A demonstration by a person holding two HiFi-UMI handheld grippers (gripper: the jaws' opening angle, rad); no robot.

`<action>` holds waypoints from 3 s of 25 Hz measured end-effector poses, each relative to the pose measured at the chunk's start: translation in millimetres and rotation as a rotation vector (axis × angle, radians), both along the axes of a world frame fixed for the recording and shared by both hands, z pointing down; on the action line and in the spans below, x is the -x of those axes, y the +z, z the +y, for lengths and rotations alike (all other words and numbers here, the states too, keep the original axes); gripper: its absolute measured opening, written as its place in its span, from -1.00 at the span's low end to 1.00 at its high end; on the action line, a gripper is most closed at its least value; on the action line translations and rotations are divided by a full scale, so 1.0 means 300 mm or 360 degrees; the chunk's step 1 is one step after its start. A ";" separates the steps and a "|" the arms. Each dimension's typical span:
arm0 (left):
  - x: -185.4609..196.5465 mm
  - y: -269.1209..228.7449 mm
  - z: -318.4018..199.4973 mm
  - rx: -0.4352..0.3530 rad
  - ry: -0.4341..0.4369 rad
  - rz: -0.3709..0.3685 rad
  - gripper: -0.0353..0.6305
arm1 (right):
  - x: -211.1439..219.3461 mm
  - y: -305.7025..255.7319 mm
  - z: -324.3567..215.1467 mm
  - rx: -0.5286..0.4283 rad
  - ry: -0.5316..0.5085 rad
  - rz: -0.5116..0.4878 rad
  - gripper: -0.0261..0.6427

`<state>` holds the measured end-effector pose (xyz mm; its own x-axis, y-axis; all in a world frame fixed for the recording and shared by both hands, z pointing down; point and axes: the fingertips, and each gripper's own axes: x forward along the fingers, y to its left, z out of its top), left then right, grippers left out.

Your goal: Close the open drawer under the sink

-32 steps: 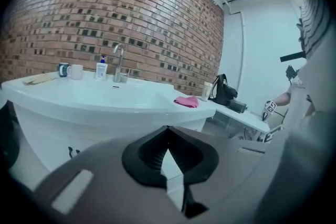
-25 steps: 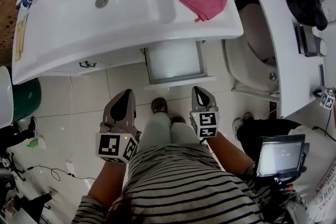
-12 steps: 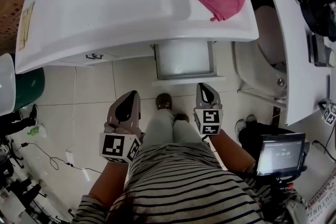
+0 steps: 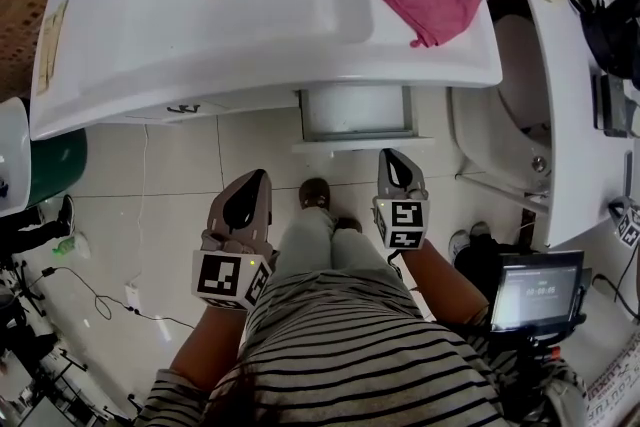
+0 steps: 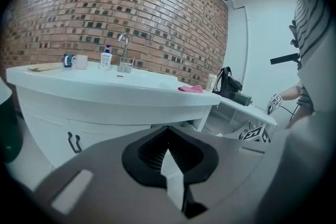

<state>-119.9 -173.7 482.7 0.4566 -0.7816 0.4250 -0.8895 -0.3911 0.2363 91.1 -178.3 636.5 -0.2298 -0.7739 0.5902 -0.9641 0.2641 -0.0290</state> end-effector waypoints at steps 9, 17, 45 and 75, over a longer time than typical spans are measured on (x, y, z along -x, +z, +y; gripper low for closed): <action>0.022 0.011 -0.037 0.0001 -0.0021 -0.0004 -0.85 | 0.001 -0.003 -0.081 -0.0037 0.0024 -0.0029 -0.92; 0.017 0.032 -0.065 -0.0001 -0.0040 -0.0010 -0.85 | -0.009 0.015 -0.178 -0.0089 0.0039 -0.0046 -0.92; 0.126 0.056 -0.099 0.0022 -0.0129 -0.0026 -0.85 | -0.003 -0.008 -0.406 -0.0189 0.0075 -0.0033 -0.92; 0.126 -0.539 0.473 -0.0247 -0.0247 -0.0080 -0.85 | 0.078 -0.809 0.283 -0.0289 -0.0280 -0.0302 -0.92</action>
